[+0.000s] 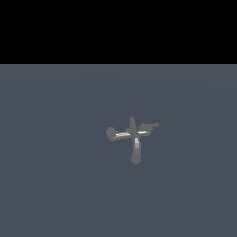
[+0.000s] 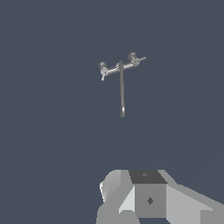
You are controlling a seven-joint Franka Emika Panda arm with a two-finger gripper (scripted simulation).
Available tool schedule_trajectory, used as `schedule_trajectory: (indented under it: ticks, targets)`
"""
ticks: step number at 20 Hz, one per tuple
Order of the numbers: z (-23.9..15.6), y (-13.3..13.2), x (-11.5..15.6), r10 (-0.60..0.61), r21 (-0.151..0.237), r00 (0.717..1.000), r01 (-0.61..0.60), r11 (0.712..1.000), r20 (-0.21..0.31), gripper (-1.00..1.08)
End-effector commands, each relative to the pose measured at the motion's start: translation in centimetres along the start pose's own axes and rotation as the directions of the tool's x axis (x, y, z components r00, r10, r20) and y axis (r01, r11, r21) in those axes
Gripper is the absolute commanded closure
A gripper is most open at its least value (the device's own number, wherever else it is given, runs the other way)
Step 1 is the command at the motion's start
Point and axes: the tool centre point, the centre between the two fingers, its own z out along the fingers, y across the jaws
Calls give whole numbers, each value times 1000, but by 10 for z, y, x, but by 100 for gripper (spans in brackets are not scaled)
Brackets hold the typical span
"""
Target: Turn on the faucet by rotating a designated handle.
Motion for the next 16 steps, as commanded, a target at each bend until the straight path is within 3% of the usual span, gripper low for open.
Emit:
schedule_trajectory:
  ticks: [1,16]
  targets:
    - [0,0,0,0,0,1000,0,1000,0,108]
    - [43,-11,32,132,1,991,-132,991,-1,108]
